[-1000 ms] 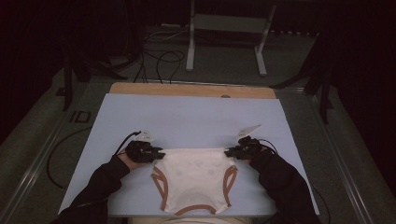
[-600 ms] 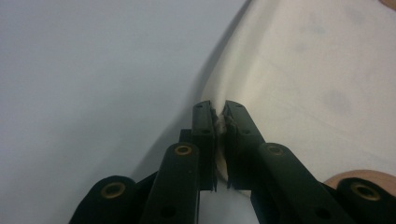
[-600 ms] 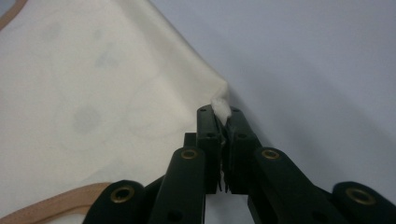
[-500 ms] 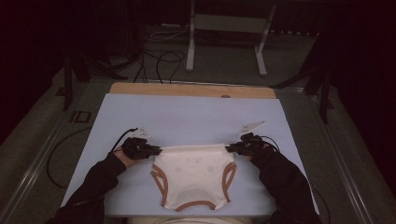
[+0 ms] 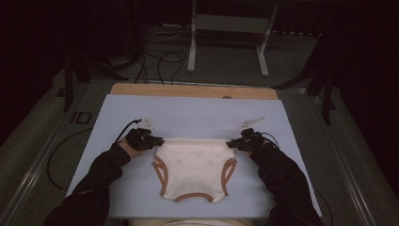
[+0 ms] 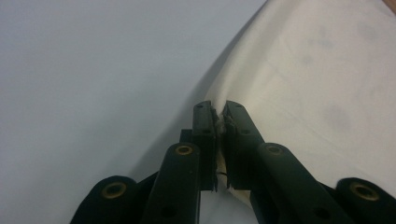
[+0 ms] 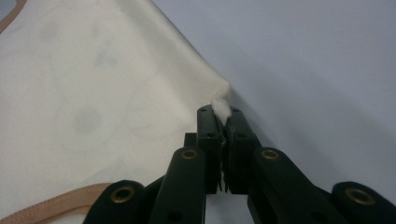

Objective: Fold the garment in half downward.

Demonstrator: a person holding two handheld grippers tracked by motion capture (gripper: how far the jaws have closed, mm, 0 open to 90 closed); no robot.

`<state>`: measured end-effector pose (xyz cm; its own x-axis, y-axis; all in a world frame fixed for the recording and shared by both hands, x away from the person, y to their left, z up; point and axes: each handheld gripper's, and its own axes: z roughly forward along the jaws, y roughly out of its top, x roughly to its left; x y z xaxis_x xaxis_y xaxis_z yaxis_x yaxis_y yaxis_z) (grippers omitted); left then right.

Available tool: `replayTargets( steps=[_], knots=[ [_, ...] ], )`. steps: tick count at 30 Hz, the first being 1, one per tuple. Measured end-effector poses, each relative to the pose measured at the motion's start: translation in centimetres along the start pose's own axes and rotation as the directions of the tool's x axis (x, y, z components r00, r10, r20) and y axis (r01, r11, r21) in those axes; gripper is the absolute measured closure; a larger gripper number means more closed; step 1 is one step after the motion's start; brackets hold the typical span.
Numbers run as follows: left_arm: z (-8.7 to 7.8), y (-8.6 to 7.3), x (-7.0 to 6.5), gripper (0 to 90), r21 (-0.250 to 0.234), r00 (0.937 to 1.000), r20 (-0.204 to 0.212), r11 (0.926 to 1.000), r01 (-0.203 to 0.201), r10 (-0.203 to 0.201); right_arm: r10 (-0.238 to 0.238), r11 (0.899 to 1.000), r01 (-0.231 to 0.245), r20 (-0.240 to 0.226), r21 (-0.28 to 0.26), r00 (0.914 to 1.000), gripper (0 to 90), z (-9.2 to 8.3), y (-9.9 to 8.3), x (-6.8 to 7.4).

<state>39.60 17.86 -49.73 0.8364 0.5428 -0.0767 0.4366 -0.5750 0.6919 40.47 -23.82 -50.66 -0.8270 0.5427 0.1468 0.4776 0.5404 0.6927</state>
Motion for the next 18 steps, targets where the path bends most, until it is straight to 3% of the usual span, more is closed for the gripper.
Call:
replayTargets(
  steps=[4, 18],
  knots=[
    [0.4, 0.4, 0.4, 84.3, -0.017, 0.9996, -0.019, 0.9997, 0.020, -0.020, 0.010, 1.000, -0.010, 0.012, 0.013, 0.9999, 86.7, 0.2, 0.3, -0.5],
    [1.3, 2.2, 1.8, 84.2, -0.043, 0.9957, -0.090, 0.9989, 0.020, -0.024, 0.048, 0.999, -0.048, 0.074, 0.004, 0.9961, 86.5, 0.8, 1.9, -2.4]
  ],
)
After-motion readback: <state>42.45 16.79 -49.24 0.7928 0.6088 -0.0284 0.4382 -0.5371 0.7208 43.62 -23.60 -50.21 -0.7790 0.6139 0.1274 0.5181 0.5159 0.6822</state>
